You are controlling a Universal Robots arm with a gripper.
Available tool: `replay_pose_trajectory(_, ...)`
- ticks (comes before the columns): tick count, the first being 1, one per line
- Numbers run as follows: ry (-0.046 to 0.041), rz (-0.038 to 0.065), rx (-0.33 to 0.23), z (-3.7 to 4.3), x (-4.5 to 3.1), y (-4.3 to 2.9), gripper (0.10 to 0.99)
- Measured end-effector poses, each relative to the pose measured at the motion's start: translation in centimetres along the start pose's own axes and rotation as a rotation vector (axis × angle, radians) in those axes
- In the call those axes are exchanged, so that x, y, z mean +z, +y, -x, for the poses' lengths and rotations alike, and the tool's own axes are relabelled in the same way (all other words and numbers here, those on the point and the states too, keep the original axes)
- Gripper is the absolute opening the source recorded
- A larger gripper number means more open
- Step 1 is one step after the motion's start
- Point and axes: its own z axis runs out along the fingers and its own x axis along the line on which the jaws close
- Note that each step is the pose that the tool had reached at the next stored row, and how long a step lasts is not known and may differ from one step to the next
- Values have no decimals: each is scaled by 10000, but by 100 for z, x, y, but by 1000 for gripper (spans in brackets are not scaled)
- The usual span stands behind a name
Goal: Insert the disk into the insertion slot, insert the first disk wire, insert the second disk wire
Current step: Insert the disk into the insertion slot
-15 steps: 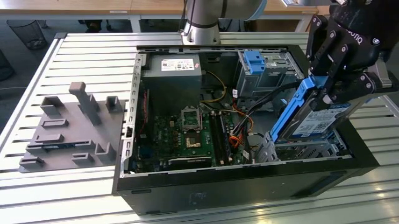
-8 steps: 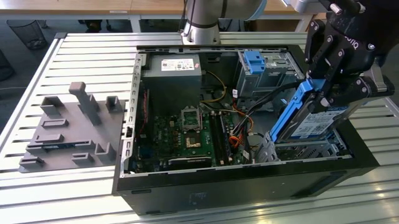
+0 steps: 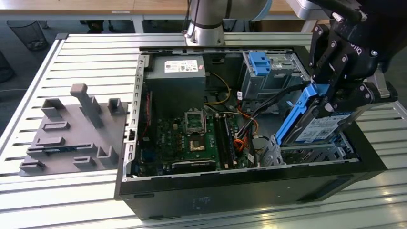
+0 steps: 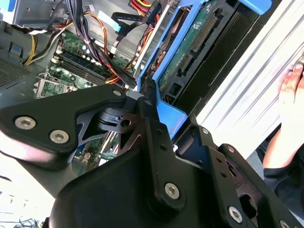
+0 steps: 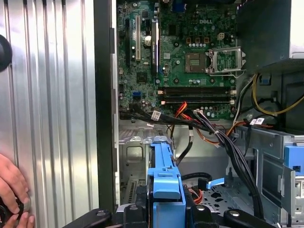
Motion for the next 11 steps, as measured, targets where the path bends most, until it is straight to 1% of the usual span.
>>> replay_pose_trajectory(11, -7, 2, 0, -2, 91, 6, 369)
